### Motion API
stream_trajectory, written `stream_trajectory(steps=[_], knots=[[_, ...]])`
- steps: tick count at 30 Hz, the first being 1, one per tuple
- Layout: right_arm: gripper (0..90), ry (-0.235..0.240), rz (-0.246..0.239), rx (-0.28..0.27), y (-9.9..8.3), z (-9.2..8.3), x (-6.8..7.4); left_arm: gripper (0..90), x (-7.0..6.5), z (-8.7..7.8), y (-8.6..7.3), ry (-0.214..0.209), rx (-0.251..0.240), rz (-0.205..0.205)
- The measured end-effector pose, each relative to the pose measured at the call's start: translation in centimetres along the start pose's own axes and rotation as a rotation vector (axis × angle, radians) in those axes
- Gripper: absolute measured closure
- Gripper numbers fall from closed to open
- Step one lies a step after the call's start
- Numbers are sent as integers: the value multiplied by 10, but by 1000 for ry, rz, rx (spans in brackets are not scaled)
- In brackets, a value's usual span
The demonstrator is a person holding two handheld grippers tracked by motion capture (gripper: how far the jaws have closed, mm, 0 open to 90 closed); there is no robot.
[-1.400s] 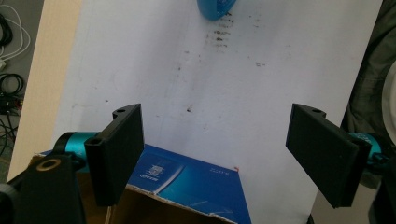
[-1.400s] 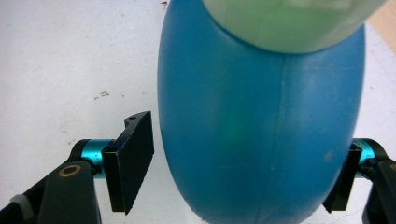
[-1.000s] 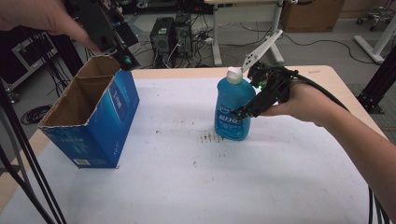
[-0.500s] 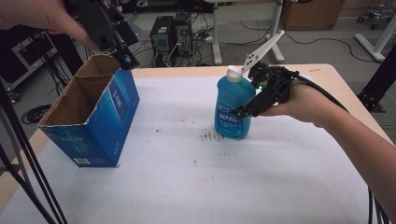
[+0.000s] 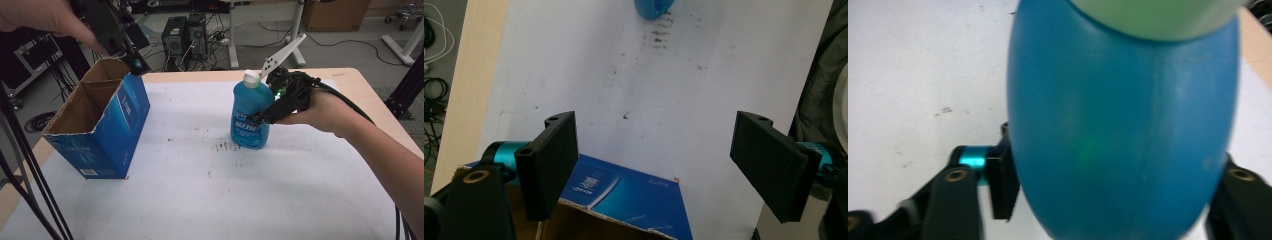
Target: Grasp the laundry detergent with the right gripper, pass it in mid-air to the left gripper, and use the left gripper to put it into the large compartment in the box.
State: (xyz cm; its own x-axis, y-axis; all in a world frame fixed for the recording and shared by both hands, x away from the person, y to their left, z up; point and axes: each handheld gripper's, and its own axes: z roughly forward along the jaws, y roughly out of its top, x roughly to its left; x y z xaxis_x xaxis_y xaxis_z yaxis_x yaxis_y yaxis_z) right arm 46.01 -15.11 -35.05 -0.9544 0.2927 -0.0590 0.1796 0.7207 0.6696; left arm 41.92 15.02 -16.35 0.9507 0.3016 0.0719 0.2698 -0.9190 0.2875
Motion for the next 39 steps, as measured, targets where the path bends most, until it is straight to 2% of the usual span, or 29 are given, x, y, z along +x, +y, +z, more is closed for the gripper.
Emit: stream_trajectory(steps=[6, 10, 14, 26, 28, 33, 35, 39], knots=[[413, -7, 10, -27, -3, 0, 1, 195, 0, 0, 1, -2, 7, 8], [436, 17, 18, -44, -4, -1, 0, 195, -1, 1, 2, -2, -1, 3], [445, 10, 3, -50, -3, -1, 3, 195, -1, 2, 3, -3, 1, 4], [461, 53, 13, -45, -2, -5, 1, 195, -1, 1, 6, -8, -4, 21], [462, 69, 15, -53, 1, -9, 1, 195, -2, 1, 8, -8, -9, 27], [462, 105, -17, -59, 14, -18, 3, 195, -3, -2, 13, -10, -23, 49], [461, 138, -36, -69, 26, -26, 5, 195, -4, -5, 18, -15, -27, 68], [461, 166, -82, -75, 46, -34, 9, 195, -4, -9, 24, -25, -60, 88]])
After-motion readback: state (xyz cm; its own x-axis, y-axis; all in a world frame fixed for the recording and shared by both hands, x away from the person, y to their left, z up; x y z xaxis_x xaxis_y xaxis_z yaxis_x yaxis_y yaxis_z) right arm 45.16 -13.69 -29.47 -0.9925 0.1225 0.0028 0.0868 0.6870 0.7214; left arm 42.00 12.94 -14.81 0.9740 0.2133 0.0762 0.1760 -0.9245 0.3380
